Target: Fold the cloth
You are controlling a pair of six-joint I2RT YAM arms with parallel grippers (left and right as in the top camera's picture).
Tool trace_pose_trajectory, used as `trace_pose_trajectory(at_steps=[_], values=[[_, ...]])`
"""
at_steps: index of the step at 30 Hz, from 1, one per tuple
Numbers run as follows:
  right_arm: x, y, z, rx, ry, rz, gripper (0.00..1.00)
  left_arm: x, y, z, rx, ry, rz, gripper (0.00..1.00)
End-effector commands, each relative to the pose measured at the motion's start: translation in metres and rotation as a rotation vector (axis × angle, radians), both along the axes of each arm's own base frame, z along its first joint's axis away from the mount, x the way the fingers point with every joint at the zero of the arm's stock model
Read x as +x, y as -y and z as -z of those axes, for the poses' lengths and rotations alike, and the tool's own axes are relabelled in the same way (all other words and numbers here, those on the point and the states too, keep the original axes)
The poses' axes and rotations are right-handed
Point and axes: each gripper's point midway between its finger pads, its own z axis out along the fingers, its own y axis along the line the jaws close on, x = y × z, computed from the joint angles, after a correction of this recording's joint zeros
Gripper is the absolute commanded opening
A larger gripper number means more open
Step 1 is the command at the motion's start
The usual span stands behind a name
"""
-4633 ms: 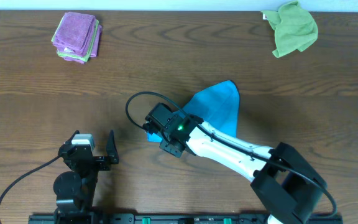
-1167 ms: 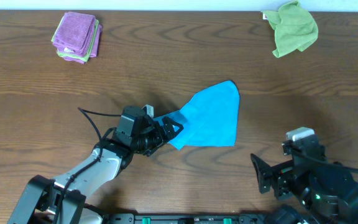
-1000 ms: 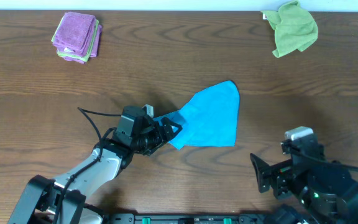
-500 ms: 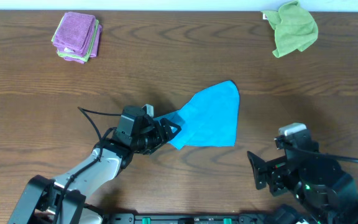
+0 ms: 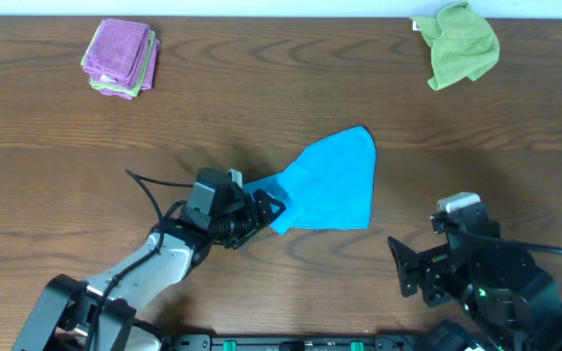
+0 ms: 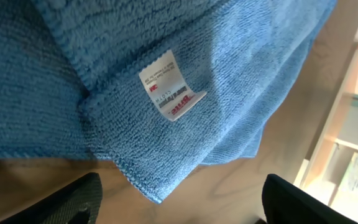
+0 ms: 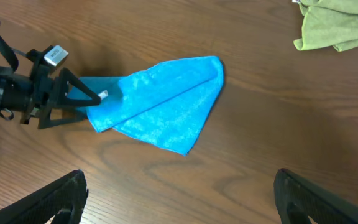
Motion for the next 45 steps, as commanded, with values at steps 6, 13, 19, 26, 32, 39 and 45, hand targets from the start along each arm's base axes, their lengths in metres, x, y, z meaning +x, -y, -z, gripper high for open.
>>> trace_pose_trajectory(at_steps=[6, 13, 19, 26, 32, 39, 45], values=[[0.002, 0.004, -0.001, -0.001, 0.0, 0.03, 0.96, 0.02, 0.004, -0.011, 0.004, 0.074, -0.07, 0.84], [0.0, 0.005, 0.001, -0.007, -0.007, 0.029, 0.96, 0.029, -0.001, -0.011, 0.022, 0.091, -0.121, 0.8], [0.0, 0.005, 0.001, -0.007, -0.007, 0.029, 0.95, 0.031, 0.004, -0.017, -0.01, 0.103, -0.115, 0.6], [0.0, 0.005, 0.001, -0.008, -0.007, 0.029, 0.95, 0.034, 0.001, -0.016, 0.003, 0.114, -0.132, 0.41], [0.001, 0.005, 0.0, -0.01, -0.006, 0.028, 0.95, 0.034, 0.0, -0.015, 0.009, 0.115, -0.133, 0.2], [0.001, 0.005, 0.0, -0.01, -0.006, 0.028, 0.95, 0.032, -0.003, -0.011, 0.028, 0.1, -0.14, 0.06], [0.001, 0.005, 0.0, -0.013, -0.004, 0.025, 0.95, 0.045, -0.012, -0.016, 0.045, 0.155, -0.157, 0.06]])
